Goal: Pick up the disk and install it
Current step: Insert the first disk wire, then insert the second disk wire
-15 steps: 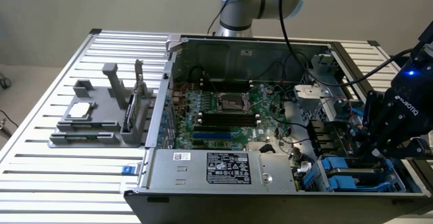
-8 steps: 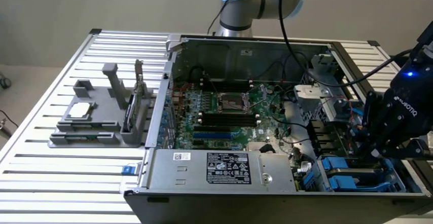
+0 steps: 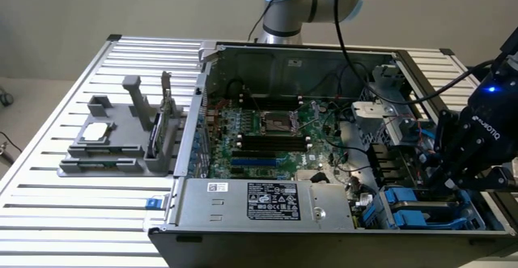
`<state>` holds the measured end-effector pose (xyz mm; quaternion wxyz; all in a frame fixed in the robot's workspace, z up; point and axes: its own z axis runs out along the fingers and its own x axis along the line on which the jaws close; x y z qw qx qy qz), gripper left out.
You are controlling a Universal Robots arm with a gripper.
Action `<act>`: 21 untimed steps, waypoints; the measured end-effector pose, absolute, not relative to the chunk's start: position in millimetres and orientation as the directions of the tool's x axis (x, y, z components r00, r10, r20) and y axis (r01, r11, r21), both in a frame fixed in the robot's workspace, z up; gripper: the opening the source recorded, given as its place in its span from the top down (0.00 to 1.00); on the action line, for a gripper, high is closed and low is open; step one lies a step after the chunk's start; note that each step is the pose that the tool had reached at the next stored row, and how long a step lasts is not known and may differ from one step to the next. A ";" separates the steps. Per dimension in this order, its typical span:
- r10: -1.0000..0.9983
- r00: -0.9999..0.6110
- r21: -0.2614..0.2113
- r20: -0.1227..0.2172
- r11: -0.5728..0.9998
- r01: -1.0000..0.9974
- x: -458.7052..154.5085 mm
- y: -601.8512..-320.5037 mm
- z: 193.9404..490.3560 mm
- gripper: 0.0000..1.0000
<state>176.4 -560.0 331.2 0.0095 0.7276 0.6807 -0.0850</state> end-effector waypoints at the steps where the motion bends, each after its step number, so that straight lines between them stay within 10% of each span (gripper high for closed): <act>1: 0.989 0.059 -0.102 -0.137 -0.073 0.992 176.9 -560.0 331.2 0.84; 21: 0.989 0.059 -0.102 -0.137 -0.073 0.992 175.6 -560.0 330.0 0.84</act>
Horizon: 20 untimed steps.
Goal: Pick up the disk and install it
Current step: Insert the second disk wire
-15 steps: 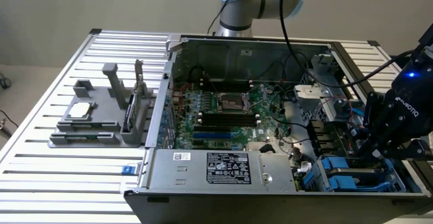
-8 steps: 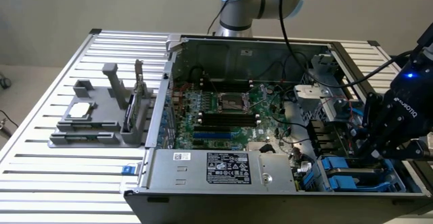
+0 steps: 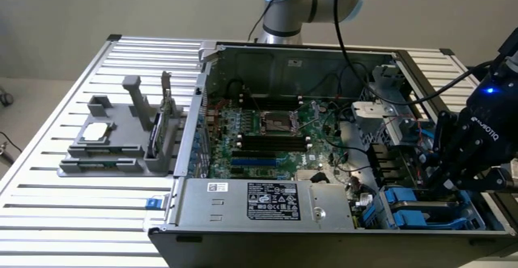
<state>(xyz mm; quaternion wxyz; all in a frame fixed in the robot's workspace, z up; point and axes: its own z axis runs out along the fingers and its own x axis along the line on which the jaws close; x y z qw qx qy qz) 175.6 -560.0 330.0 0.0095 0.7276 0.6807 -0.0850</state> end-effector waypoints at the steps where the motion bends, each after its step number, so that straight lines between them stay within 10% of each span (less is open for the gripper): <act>1: 0.989 0.059 -0.102 -0.137 -0.073 0.992 175.6 -560.0 330.0 0.84; 6: 0.989 0.059 -0.102 -0.137 -0.073 0.992 175.7 -560.0 332.7 0.69; 20: 0.989 0.059 -0.102 -0.136 -0.073 0.992 175.7 -560.0 370.2 0.69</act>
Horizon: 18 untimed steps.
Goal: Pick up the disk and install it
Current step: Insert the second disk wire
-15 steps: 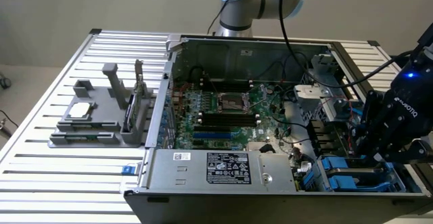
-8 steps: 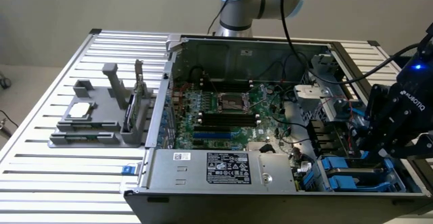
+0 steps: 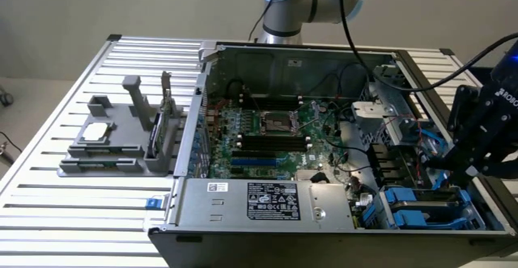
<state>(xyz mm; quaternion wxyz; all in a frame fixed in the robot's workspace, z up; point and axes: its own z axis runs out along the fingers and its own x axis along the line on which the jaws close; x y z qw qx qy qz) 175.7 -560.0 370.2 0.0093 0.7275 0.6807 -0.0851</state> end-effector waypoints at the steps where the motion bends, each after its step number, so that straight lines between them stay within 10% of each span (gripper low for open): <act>1: 0.989 0.059 -0.102 -0.137 -0.073 0.992 175.7 -560.0 374.3 0.69; 18: 0.989 0.059 -0.101 -0.137 -0.073 0.992 163.0 -551.7 387.5 0.69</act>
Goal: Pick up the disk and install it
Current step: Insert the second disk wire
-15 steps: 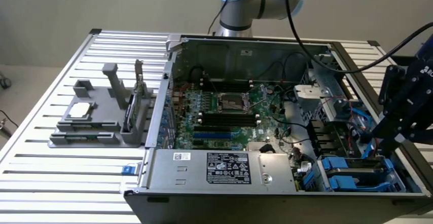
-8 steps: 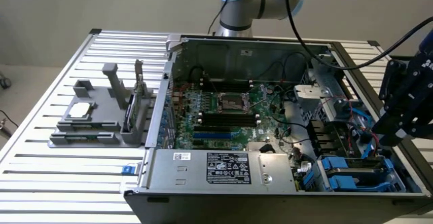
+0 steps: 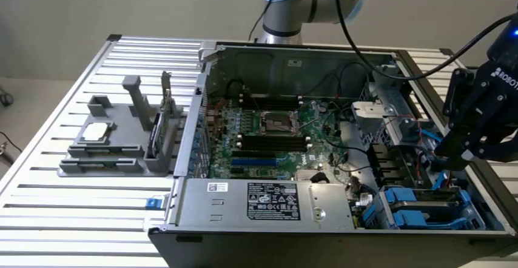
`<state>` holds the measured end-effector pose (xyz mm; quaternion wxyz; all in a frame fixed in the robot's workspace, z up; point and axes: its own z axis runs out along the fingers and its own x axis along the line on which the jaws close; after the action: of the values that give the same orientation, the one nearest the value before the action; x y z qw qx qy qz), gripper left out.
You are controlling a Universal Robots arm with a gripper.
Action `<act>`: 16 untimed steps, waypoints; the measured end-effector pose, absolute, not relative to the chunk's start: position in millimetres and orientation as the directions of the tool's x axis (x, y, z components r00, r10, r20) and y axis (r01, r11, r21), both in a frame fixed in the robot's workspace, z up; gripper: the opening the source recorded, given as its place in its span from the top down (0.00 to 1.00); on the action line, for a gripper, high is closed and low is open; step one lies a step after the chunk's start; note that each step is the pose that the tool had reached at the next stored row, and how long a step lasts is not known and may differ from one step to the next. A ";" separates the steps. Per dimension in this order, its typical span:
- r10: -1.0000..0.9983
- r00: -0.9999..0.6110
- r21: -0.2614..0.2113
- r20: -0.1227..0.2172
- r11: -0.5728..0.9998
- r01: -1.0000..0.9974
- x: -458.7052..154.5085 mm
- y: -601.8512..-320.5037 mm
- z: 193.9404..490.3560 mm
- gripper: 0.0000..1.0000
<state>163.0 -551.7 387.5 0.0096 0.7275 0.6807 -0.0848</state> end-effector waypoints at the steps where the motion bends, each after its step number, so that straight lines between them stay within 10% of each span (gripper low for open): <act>1: 0.989 0.059 -0.101 -0.137 -0.073 0.992 161.6 -551.5 387.4 0.69; 16: 0.989 0.059 -0.100 -0.136 -0.073 0.992 158.6 -547.9 378.9 0.69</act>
<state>158.6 -547.9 378.9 0.0102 0.7276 0.6808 -0.0842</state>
